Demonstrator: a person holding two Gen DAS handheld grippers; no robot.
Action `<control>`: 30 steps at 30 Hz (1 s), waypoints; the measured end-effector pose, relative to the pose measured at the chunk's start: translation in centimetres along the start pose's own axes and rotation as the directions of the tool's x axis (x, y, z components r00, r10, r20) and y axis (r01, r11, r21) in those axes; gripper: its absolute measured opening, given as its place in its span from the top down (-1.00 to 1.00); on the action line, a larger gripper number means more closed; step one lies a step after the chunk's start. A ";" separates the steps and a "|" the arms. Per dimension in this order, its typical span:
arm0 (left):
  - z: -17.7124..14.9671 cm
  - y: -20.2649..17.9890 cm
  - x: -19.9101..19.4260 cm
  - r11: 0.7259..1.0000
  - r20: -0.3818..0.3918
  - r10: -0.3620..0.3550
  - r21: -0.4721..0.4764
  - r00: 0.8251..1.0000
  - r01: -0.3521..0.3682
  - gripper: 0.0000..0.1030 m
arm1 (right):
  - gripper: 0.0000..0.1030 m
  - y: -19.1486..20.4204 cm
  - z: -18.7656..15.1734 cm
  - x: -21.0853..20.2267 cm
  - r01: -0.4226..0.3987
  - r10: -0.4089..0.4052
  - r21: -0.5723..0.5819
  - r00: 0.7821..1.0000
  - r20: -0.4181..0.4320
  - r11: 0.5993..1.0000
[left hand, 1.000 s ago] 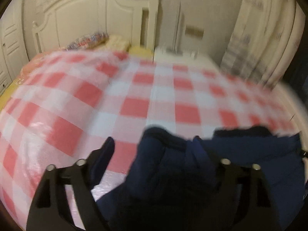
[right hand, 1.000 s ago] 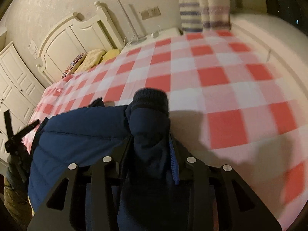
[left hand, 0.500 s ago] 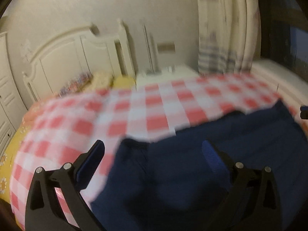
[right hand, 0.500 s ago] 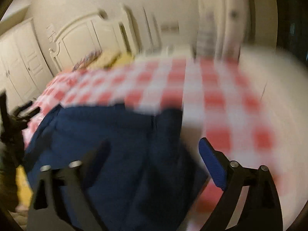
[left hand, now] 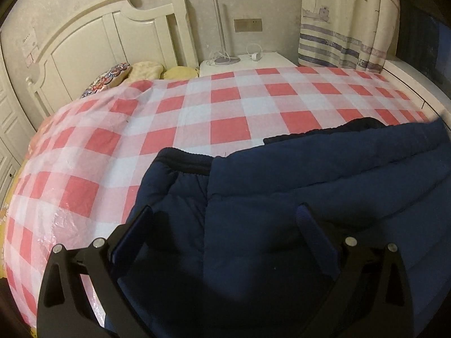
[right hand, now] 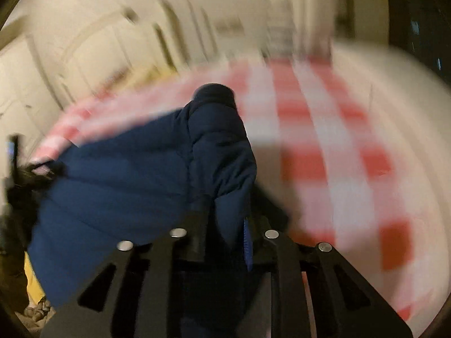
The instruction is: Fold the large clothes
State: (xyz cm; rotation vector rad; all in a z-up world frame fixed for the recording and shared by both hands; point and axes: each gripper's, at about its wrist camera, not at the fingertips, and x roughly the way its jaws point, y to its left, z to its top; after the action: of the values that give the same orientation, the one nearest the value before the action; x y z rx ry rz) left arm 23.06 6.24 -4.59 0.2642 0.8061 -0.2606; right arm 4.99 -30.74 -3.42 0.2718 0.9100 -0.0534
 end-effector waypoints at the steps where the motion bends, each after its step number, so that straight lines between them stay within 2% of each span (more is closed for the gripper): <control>1: 0.0 0.1 -0.2 1.000 0.004 -0.001 -0.003 1.000 0.001 -0.95 | 0.60 -0.5 -0.2 -0.1 -0.013 0.012 0.028 1.000 0.016 1.000; 3: 0.3 0.4 -0.8 1.000 0.020 0.007 -0.008 1.000 -0.007 -0.95 | 0.59 -0.8 0.0 -2.0 -0.025 0.020 0.059 0.996 0.082 0.998; 5: 0.7 0.7 -1.8 0.999 0.053 0.032 -0.018 0.998 -0.031 -0.95 | 0.57 -0.6 1.1 -5.3 -0.058 0.040 0.086 0.979 0.199 0.995; 6: 1.1 0.9 -2.6 0.999 0.077 0.033 -0.034 0.996 -0.031 -0.95 | 0.57 0.0 2.1 -7.3 -0.095 0.074 0.069 0.963 0.258 0.993; 8: 2.3 1.4 -5.1 0.996 0.147 -0.003 -0.089 0.989 0.016 -0.95 | 0.57 2.2 3.7 -9.7 -0.094 0.089 -0.002 0.943 0.322 0.996; 10: 3.5 1.4 -7.3 0.990 0.208 -0.026 -0.132 0.978 0.055 -0.95 | 0.57 4.7 6.0 -10.6 -0.082 0.105 -0.079 0.931 0.350 0.993; 12: 5.1 0.5 -8.8 0.987 0.247 -0.029 -0.146 0.969 0.067 -0.95 | 0.56 7.6 7.5 -9.9 -0.054 0.101 -0.142 0.930 0.353 0.988; 13: 5.5 -0.2 -8.8 0.989 0.244 -0.022 -0.138 0.969 0.057 -0.95 | 0.56 8.8 7.9 -9.1 -0.038 0.091 -0.157 0.934 0.347 0.987; 15: 6.1 -2.1 -7.5 0.996 0.190 0.005 -0.087 0.982 0.012 -0.95 | 0.56 10.8 8.4 -6.2 -0.028 0.079 -0.174 0.953 0.294 0.984; 17: 5.5 -3.4 -5.4 0.999 0.121 0.020 -0.032 0.992 -0.016 -0.95 | 0.56 12.4 7.5 -3.0 -0.035 0.078 -0.187 0.971 0.226 0.982; 19: 4.5 -4.1 -3.7 0.999 0.080 0.043 0.004 0.996 -0.043 -0.95 | 0.56 13.7 6.2 0.4 -0.038 0.075 -0.226 0.985 0.154 0.973; 23: 2.9 -4.4 0.8 0.988 0.023 0.128 0.085 0.991 -0.130 -0.95 | 0.55 15.0 4.1 6.6 0.058 -0.055 -0.319 0.998 0.020 0.946; 24: 2.7 -4.3 2.1 0.987 -0.007 0.132 0.097 0.991 -0.130 -0.96 | 0.54 14.2 4.1 7.9 0.017 -0.025 -0.287 0.999 -0.026 0.958; 26: 2.6 -3.3 4.2 0.998 -0.079 0.055 0.040 0.995 -0.052 -0.96 | 0.54 12.7 4.4 8.7 -0.052 0.038 -0.221 0.997 -0.065 0.974; 30: 2.5 -2.4 5.2 1.000 -0.096 0.000 0.000 0.995 0.000 -0.96 | 0.54 11.4 4.2 9.2 -0.146 0.134 -0.133 0.987 -0.091 0.980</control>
State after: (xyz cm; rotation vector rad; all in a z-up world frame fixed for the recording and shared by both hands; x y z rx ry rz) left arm 27.38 2.48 -7.08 0.2780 0.9014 -0.2492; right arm 15.73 -20.19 -5.82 0.2080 0.9685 0.1522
